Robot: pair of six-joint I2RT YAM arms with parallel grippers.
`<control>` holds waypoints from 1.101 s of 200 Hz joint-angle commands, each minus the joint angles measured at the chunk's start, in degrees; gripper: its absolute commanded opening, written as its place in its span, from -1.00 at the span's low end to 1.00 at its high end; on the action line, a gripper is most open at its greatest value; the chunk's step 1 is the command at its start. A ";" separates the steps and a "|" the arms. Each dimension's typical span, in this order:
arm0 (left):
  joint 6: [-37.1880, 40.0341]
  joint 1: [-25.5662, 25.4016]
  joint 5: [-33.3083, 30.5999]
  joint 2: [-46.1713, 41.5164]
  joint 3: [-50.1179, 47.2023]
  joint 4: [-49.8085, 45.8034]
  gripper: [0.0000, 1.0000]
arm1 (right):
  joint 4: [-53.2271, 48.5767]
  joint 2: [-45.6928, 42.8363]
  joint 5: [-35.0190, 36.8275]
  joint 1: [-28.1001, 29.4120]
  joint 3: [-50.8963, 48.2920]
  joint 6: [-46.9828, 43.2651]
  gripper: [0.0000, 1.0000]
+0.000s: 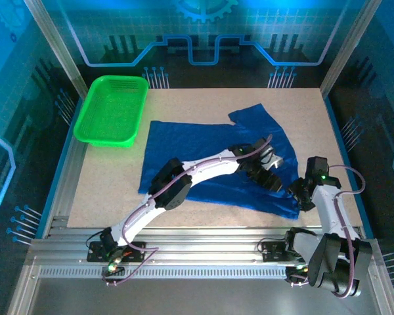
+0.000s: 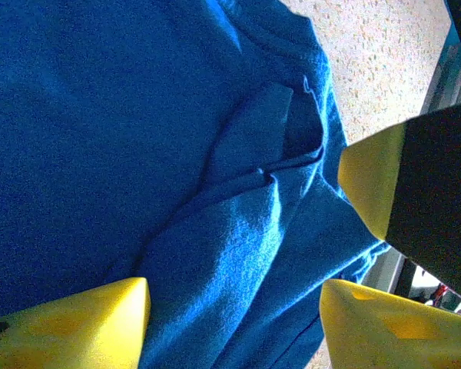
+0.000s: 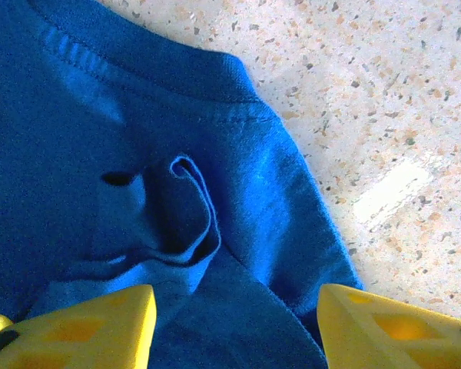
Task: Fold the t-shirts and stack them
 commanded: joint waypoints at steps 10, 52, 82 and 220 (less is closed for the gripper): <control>-0.71 -1.09 2.05 2.39 1.26 1.13 0.11 | -0.12 0.63 -0.98 -0.95 -1.13 -0.92 0.18; -1.42 -1.06 2.32 2.71 1.17 1.91 -0.42 | 0.22 0.53 -1.28 -1.05 -1.92 -0.84 0.17; -0.65 -1.05 0.95 2.68 1.18 0.89 -0.58 | 0.32 0.56 -1.22 -1.00 -1.97 -0.86 0.18; -1.19 -0.22 -7.39 -3.28 2.58 0.11 -1.00 | 0.94 1.66 -0.91 -1.32 0.39 -1.87 0.18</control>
